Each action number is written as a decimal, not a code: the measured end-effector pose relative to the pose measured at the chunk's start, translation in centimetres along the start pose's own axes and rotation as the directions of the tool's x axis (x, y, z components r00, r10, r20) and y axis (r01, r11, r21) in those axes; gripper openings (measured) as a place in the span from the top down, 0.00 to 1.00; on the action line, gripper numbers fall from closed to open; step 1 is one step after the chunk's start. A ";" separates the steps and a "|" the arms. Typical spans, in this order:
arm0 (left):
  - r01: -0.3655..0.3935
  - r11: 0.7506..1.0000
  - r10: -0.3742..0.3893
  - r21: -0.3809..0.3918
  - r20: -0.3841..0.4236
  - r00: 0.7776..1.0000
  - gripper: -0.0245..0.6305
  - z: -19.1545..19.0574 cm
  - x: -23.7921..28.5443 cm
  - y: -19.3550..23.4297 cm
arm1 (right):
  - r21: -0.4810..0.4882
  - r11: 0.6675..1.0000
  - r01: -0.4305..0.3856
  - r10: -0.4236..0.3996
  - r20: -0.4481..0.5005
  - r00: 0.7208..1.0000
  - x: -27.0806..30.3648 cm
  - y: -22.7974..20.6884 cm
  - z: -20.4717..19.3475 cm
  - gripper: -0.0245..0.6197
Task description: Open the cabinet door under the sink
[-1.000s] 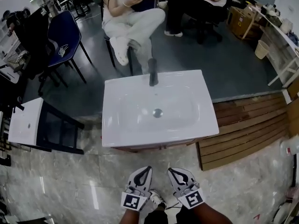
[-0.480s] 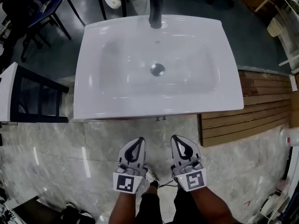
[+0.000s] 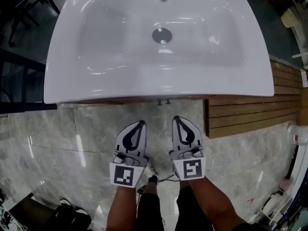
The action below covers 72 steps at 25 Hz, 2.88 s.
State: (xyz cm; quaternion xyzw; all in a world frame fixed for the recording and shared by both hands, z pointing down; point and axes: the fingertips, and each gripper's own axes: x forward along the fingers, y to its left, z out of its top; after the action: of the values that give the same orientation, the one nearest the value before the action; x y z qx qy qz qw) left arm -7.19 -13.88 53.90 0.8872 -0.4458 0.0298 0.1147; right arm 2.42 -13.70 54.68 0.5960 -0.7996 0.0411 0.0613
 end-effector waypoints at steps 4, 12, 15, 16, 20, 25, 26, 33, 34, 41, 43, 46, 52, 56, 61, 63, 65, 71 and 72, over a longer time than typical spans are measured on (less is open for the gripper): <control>-0.026 0.999 0.027 0.024 -0.035 0.999 0.93 -2.6 0.6 0.8 | 0.000 0.999 0.033 -0.033 -0.035 0.999 1.0 -0.9 -3.6 0.92; -0.038 0.999 0.040 0.031 -0.050 0.998 0.93 -5.9 0.7 2.1 | -0.013 1.000 0.028 -0.028 -0.064 0.998 2.4 -0.2 -8.0 0.92; -0.045 0.999 0.046 0.025 -0.051 0.998 0.93 -6.0 0.8 2.5 | -0.009 1.000 0.027 -0.027 -0.077 0.997 3.3 0.1 -8.6 0.92; -0.047 0.999 0.048 0.024 -0.053 0.997 0.93 -6.0 0.8 2.5 | -0.008 1.000 0.027 -0.028 -0.083 0.996 3.7 0.0 -8.8 0.90; -0.033 0.999 0.034 0.014 -0.078 0.996 0.93 -6.6 1.1 2.2 | -0.045 0.998 0.050 -0.053 -0.073 0.996 4.8 -1.0 -9.1 0.78; -0.018 0.999 0.021 0.028 -0.080 0.997 0.93 -7.2 0.6 2.3 | -0.089 0.994 0.066 -0.071 -0.054 0.996 5.4 -0.7 -9.4 0.78; -0.018 0.999 0.021 0.029 -0.076 0.997 0.93 -7.2 0.7 2.3 | -0.090 0.993 0.070 -0.075 -0.055 0.996 5.6 -0.7 -9.6 0.78; -0.005 0.999 0.008 0.036 -0.078 0.997 0.93 -7.1 1.0 2.5 | -0.072 0.992 0.102 -0.107 -0.068 0.992 6.5 -1.2 -9.7 0.79; -0.004 0.999 0.007 0.035 -0.082 0.997 0.93 -7.2 0.9 2.5 | -0.069 0.993 0.101 -0.105 -0.066 0.992 6.5 -1.2 -9.7 0.80; 0.009 0.999 -0.004 0.048 -0.100 0.995 0.93 -7.5 0.7 2.3 | -0.053 0.994 0.095 -0.098 -0.077 0.992 6.6 -1.1 -9.8 0.82; 0.012 0.999 -0.007 0.044 -0.099 0.995 0.93 -7.6 0.6 2.0 | -0.032 0.995 0.096 -0.099 -0.082 0.992 6.5 -1.2 -10.0 0.82; 0.022 0.999 -0.018 0.038 -0.096 0.995 0.93 -7.6 0.1 1.6 | -0.001 0.995 0.101 -0.101 -0.079 0.992 6.2 -1.2 -10.0 0.82; 0.035 0.999 -0.032 0.033 -0.093 0.995 0.93 -7.7 -1.4 1.0 | -0.015 0.998 0.069 -0.070 -0.082 0.994 4.6 -0.7 -10.2 0.82; 0.030 0.999 -0.028 0.027 -0.084 0.996 0.93 -8.1 -2.1 0.0 | -0.006 0.999 0.035 -0.036 -0.078 0.996 3.4 -0.6 -10.5 0.82; 0.008 1.000 -0.006 0.026 -0.079 0.997 0.93 -8.0 -3.1 -1.7 | -0.013 1.000 -0.020 0.018 -0.125 0.992 0.6 -0.3 -11.5 0.82; 0.002 1.000 0.001 0.028 -0.084 0.996 0.93 -8.1 -3.5 -2.5 | -0.009 0.999 -0.049 0.047 -0.137 0.990 -0.7 -0.2 -11.9 0.82; -0.003 0.999 0.006 0.034 -0.084 0.996 0.93 -8.0 -4.0 -3.4 | -0.007 0.997 -0.083 0.081 -0.142 0.986 -1.6 0.0 -12.0 0.82; 0.002 0.999 0.001 0.032 -0.094 0.996 0.93 -8.7 -5.4 -7.7 | -0.016 0.981 -0.194 0.191 -0.103 0.976 -4.5 0.1 -11.9 0.82; -0.004 1.000 0.007 0.030 -0.099 0.995 0.93 -8.9 -5.6 -8.3 | -0.019 0.978 -0.207 0.204 -0.113 0.972 -5.0 0.1 -12.0 0.82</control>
State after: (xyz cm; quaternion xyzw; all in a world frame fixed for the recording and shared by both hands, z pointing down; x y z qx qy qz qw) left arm -3.52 -2.69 60.23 0.8850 -0.4416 0.0809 0.1236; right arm 4.33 -7.25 65.83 0.5058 -0.8529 0.0676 0.1099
